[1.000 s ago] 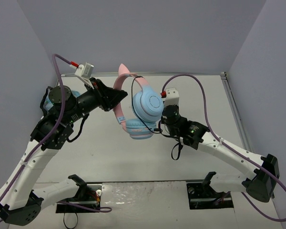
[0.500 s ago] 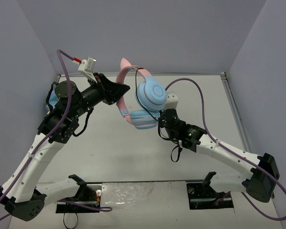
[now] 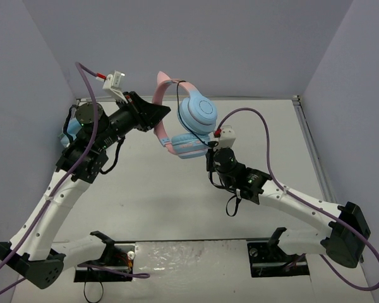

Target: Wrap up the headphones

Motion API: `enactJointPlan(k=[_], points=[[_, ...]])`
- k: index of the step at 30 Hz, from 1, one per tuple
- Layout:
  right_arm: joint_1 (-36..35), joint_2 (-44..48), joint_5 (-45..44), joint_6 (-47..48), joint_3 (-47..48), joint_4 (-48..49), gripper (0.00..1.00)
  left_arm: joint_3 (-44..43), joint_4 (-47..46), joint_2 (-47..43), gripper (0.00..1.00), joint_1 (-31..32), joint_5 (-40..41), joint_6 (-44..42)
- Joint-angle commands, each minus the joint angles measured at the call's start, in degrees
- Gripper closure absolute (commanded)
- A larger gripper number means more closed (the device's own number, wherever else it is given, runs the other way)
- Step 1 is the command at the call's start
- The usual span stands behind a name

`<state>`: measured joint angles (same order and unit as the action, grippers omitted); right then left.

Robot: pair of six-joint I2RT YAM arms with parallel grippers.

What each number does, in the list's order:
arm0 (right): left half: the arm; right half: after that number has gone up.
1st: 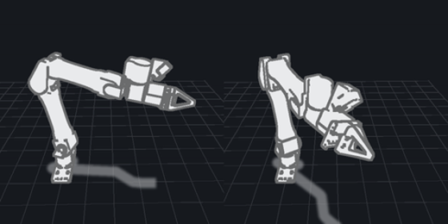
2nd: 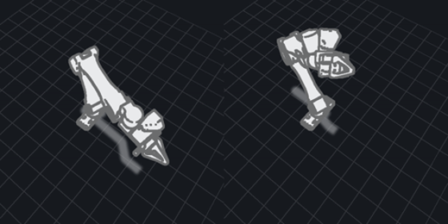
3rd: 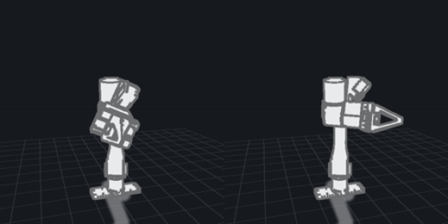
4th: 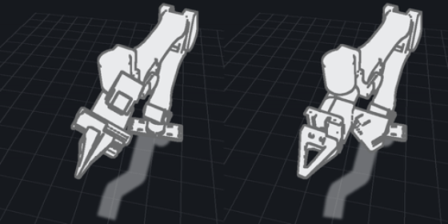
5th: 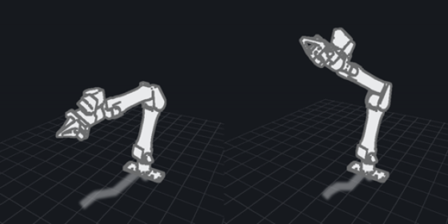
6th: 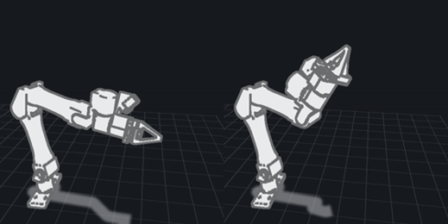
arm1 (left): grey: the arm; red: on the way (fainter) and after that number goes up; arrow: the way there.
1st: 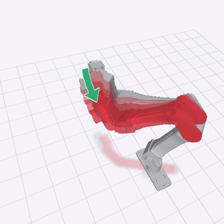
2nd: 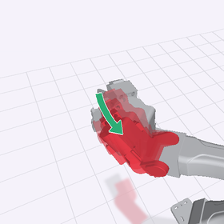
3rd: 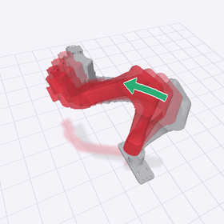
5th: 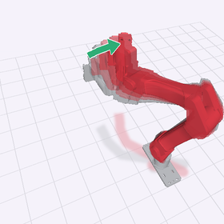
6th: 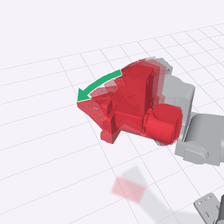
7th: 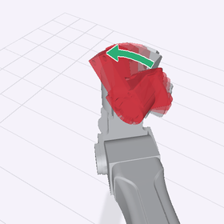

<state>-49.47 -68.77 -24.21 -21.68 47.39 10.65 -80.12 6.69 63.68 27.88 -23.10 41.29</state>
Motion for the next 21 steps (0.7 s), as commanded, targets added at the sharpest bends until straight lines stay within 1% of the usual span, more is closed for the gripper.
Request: enactJointPlan(k=[1, 7, 15, 21], points=[[-0.2, 1.0, 0.0, -2.1, -1.6, 1.7, 0.98, -2.9, -15.4, -1.2, 1.0, -2.0, -2.1, 6.3], [-1.1, 1.4, 0.7, -3.6, -2.9, 2.5, 0.98, -2.5, -16.9, -0.9, 1.0, -4.3, -2.9, 7.4], [-4.1, 0.7, -0.9, -4.5, -4.0, 3.1, 0.98, -2.2, -17.3, -0.2, 1.0, -6.8, -4.9, 8.4], [-4.4, -1.2, -2.0, -0.9, -1.6, 4.7, 0.98, -3.3, -14.5, -1.2, 1.0, -6.8, -7.3, 6.3]])
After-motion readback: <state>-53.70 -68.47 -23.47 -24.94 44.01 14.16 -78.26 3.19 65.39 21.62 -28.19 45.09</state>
